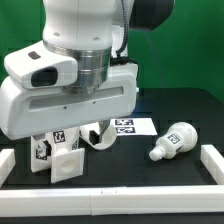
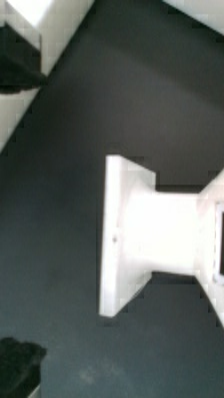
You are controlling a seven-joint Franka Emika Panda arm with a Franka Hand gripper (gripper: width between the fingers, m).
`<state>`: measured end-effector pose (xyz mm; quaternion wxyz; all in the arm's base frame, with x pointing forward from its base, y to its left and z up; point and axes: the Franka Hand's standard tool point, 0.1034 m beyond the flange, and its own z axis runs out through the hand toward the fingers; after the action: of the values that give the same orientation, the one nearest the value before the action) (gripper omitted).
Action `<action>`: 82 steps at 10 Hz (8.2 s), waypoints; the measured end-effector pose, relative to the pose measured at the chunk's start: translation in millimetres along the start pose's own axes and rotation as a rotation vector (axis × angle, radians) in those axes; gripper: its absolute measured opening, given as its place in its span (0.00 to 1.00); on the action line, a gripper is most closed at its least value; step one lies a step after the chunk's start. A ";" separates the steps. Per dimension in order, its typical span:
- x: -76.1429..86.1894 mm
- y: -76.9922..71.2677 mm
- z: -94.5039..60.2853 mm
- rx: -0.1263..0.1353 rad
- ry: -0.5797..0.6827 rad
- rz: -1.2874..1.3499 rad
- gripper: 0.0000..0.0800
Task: Assemble lamp
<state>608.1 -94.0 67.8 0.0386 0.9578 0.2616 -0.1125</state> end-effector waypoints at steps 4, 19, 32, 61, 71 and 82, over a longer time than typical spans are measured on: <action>12.4 3.5 12.5 0.054 -0.245 0.017 0.87; -13.0 4.0 17.4 -0.015 -0.511 0.101 0.87; -32.0 -13.3 33.7 0.064 -0.732 0.083 0.87; 67.2 -76.5 -51.8 0.100 0.182 0.491 0.57; 81.2 -130.4 -26.0 -0.050 0.859 0.581 0.57; 126.1 -157.8 -16.3 -0.004 0.861 0.589 0.57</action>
Offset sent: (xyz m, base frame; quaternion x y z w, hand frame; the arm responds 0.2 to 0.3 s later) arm 0.0180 -0.0300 -0.0064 -0.0418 -0.1665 0.0226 0.9849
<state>636.6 106.0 51.5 -0.0405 0.9502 -0.0268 0.3078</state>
